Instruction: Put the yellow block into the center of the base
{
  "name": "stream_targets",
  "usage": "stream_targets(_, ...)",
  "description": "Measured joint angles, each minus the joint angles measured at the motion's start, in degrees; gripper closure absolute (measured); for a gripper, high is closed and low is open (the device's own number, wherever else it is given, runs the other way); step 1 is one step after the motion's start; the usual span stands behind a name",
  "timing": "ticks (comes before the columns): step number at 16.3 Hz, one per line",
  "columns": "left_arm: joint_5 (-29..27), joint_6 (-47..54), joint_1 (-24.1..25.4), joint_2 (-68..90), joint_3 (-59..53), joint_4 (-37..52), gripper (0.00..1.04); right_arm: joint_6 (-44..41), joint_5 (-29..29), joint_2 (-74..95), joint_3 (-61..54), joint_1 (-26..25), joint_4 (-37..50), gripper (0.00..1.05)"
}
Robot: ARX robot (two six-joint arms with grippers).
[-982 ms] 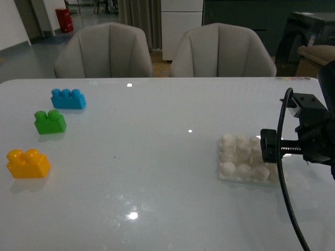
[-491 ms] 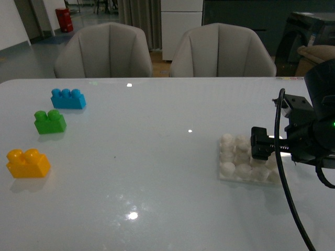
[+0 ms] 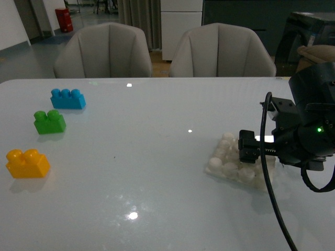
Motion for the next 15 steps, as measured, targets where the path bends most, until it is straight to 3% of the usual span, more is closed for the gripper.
stream_targets(15, 0.0, 0.0, 0.0, 0.0, 0.0, 0.0, 0.07, 2.5, -0.3, 2.8, 4.2, 8.5, -0.1, 0.06)
